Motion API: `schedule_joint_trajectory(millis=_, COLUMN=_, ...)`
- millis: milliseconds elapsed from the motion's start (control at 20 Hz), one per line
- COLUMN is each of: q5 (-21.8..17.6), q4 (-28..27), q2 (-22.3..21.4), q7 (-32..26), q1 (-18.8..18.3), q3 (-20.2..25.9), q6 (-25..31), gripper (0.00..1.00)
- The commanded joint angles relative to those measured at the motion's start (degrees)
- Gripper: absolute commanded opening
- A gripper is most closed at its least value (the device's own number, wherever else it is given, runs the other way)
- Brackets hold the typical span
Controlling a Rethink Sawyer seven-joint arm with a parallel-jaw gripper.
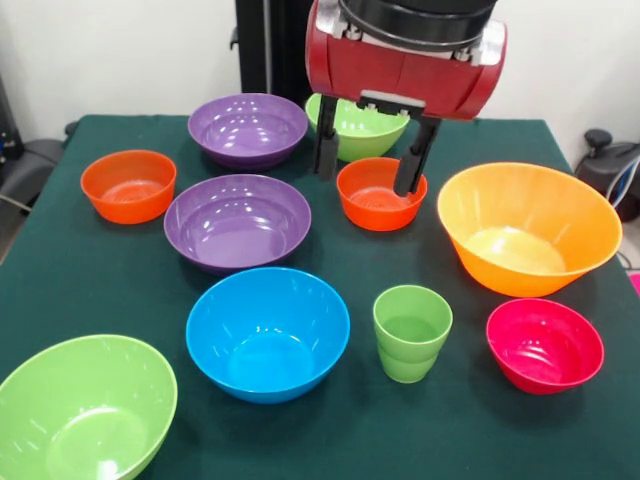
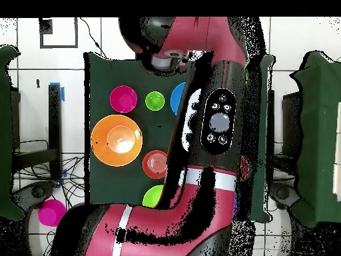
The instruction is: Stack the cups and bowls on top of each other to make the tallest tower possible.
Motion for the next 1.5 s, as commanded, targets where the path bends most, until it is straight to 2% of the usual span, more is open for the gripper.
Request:
schedule_joint_trajectory(millis=50, q5=0.58, q4=17.2, q2=-2.43, q7=6.18, q1=1.05, q3=3.15, q6=-8.08, gripper=1.0)
schedule_joint_trajectory(millis=400, q5=1.47, q4=21.7, q2=-3.9, q7=7.07, q1=1.08, q3=3.02, q6=-12.47, gripper=1.0)
schedule_joint_trajectory(millis=700, q5=1.46, q4=16.08, q2=-0.28, q7=6.99, q1=1.23, q3=3.42, q6=-12.36, gripper=1.0)
schedule_joint_trajectory(millis=1200, q5=2.15, q4=16.5, q2=1.73, q7=8.69, q1=1.77, q3=4.05, q6=-16.43, gripper=1.0)
schedule_joint_trajectory(millis=1300, q5=2.23, q4=14.39, q2=2.54, q7=8.57, q1=1.71, q3=4.1, q6=-15.33, gripper=1.0)
schedule_joint_trajectory(millis=1500, q5=2.42, q4=13.67, q2=3.34, q7=8.73, q1=1.99, q3=4.17, q6=-15.57, gripper=1.0)
